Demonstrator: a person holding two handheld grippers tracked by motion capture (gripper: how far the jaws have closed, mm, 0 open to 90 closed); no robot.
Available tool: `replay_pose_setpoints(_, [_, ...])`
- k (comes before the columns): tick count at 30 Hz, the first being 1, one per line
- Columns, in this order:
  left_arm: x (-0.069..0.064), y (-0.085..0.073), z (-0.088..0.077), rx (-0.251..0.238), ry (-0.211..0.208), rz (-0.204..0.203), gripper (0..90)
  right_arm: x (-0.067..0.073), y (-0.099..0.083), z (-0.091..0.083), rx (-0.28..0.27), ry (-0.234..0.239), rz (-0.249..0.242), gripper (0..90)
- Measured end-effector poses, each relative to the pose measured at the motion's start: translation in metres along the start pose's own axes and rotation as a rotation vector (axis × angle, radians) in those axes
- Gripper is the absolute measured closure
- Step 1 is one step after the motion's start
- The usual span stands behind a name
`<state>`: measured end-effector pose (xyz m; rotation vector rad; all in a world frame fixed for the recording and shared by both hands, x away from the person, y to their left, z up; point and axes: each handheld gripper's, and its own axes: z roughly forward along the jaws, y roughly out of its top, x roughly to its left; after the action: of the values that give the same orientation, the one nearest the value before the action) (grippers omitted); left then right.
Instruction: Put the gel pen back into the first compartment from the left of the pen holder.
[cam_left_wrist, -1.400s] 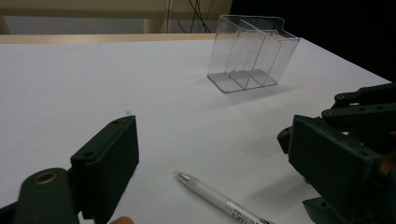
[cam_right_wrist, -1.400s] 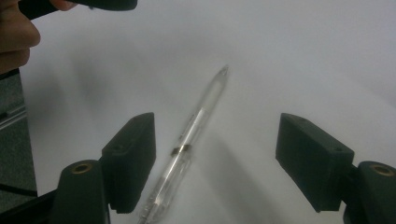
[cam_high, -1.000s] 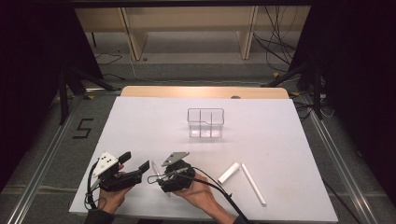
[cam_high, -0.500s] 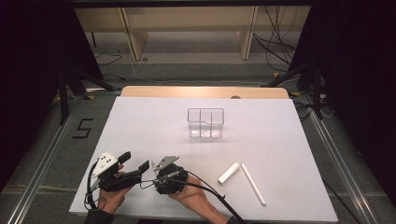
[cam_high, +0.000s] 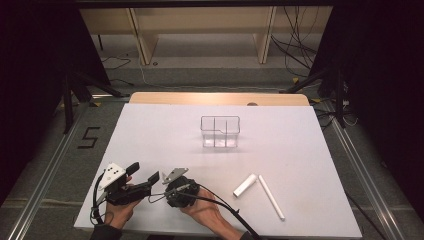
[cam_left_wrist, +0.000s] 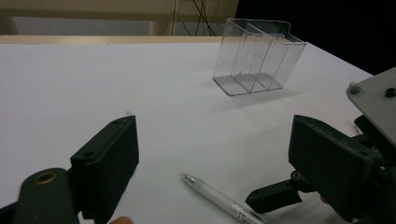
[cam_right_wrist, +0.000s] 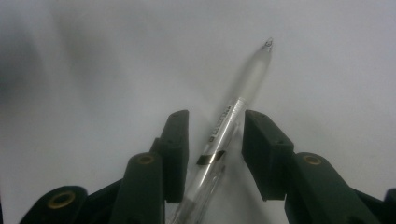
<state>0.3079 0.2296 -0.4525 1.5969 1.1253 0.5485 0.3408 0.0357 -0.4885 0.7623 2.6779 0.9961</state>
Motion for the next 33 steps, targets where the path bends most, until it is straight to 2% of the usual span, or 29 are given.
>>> replay_pose_setpoints(6, [-0.0002, -0.0001, 0.0003, 0.001, -0.001, 0.002, 16.0, 0.0023, 0.0013, 0.0011, 0.009, -0.019, -0.002, 67.0])
replay_pose_setpoints(8, [-0.0004, -0.0002, 0.0004, 0.002, -0.002, 0.004, 16.0, 0.0033, 0.0016, 0.0013, 0.011, -0.019, -0.016, 68.8])
replay_pose_setpoints(22, [-0.0002, -0.0003, 0.0005, 0.003, 0.0, 0.001, 16.0, 0.0008, 0.0064, 0.0018, 0.045, -0.027, 0.008, 76.2])
replay_pose_setpoints(25, [-0.0001, -0.0003, 0.0005, 0.002, 0.001, 0.0, 16.0, 0.0003, 0.0064, 0.0023, 0.038, -0.031, 0.022, 78.1])
replay_pose_setpoints(33, [0.0003, -0.0002, 0.0003, 0.002, 0.003, 0.0, 16.0, 0.0032, 0.0063, 0.0023, 0.034, -0.05, 0.006, 79.0])
